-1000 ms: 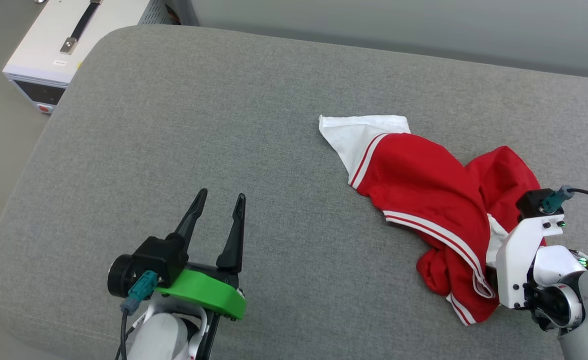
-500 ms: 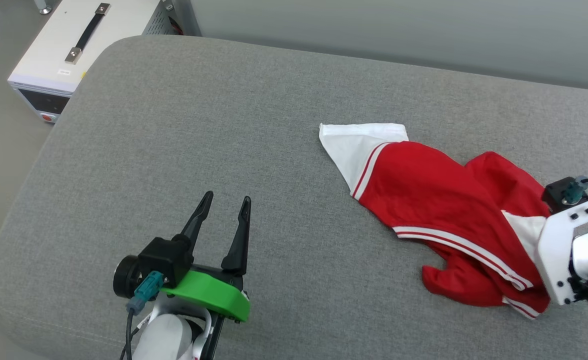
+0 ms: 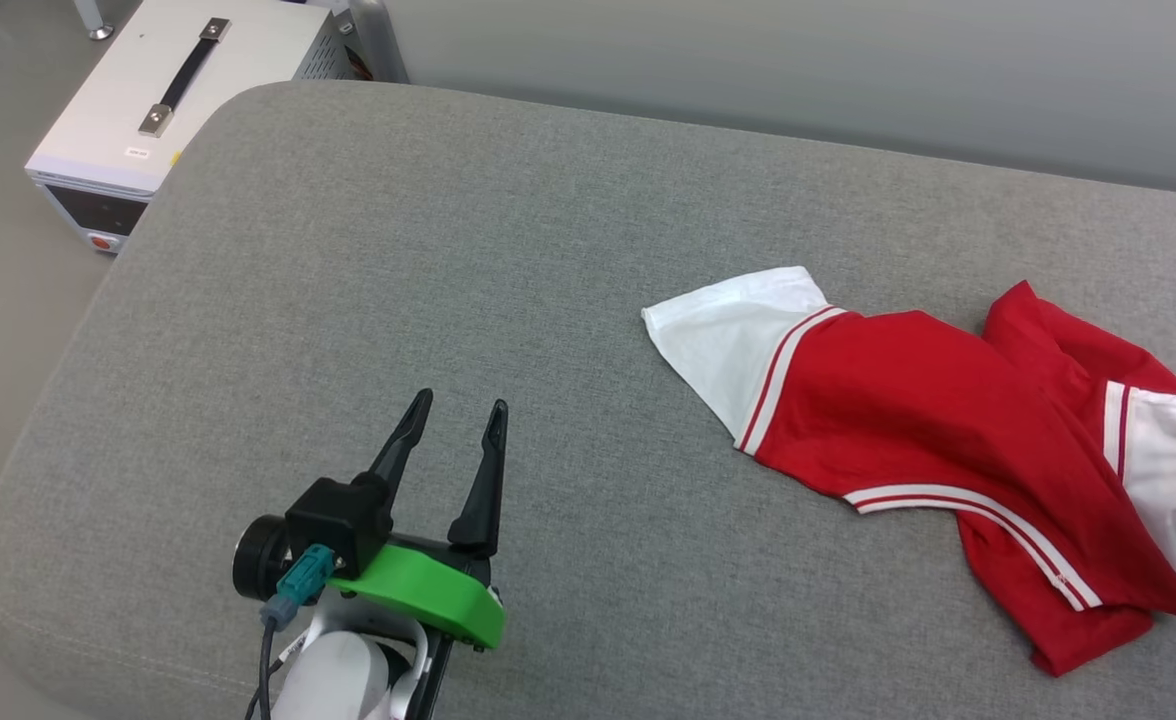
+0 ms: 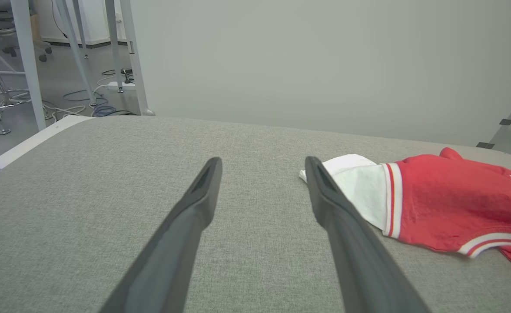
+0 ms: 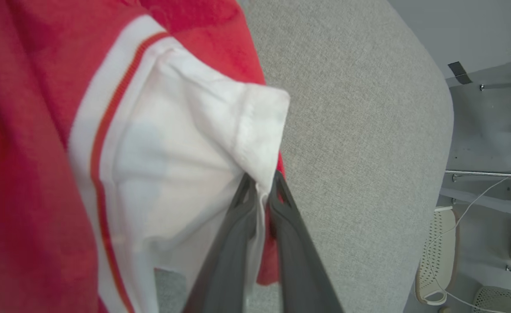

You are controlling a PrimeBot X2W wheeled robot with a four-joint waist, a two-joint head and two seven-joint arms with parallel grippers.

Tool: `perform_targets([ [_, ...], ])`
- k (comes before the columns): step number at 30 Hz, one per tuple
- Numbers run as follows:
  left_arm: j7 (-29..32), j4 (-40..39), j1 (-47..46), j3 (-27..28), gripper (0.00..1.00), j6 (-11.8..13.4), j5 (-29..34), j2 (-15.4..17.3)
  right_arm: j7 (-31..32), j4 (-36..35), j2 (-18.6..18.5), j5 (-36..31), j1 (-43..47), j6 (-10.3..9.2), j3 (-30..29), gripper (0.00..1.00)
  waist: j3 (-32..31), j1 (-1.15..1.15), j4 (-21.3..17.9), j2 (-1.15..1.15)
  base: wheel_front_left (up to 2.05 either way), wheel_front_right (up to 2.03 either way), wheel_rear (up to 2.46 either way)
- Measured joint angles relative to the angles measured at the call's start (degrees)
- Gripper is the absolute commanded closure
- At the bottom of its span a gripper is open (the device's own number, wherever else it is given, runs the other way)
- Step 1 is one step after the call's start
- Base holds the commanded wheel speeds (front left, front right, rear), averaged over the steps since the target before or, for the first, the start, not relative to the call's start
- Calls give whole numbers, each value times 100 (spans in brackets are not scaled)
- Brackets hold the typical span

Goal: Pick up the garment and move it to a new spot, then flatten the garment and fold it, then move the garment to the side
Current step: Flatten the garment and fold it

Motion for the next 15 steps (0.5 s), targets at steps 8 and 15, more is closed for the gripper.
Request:
perform_targets([
  [8, 0, 41, 1, 62, 0, 0, 0, 29, -788, 579, 836, -48, -10, 0, -550, 0, -25, 0, -138, 0, 0, 0, 0],
  [15, 0, 62, 7, 143, 0, 0, -1, 51, -1590, 235, 1324, 63, 14, 0, -1254, 0, -199, 0, -361, 0, 0, 0, 0],
])
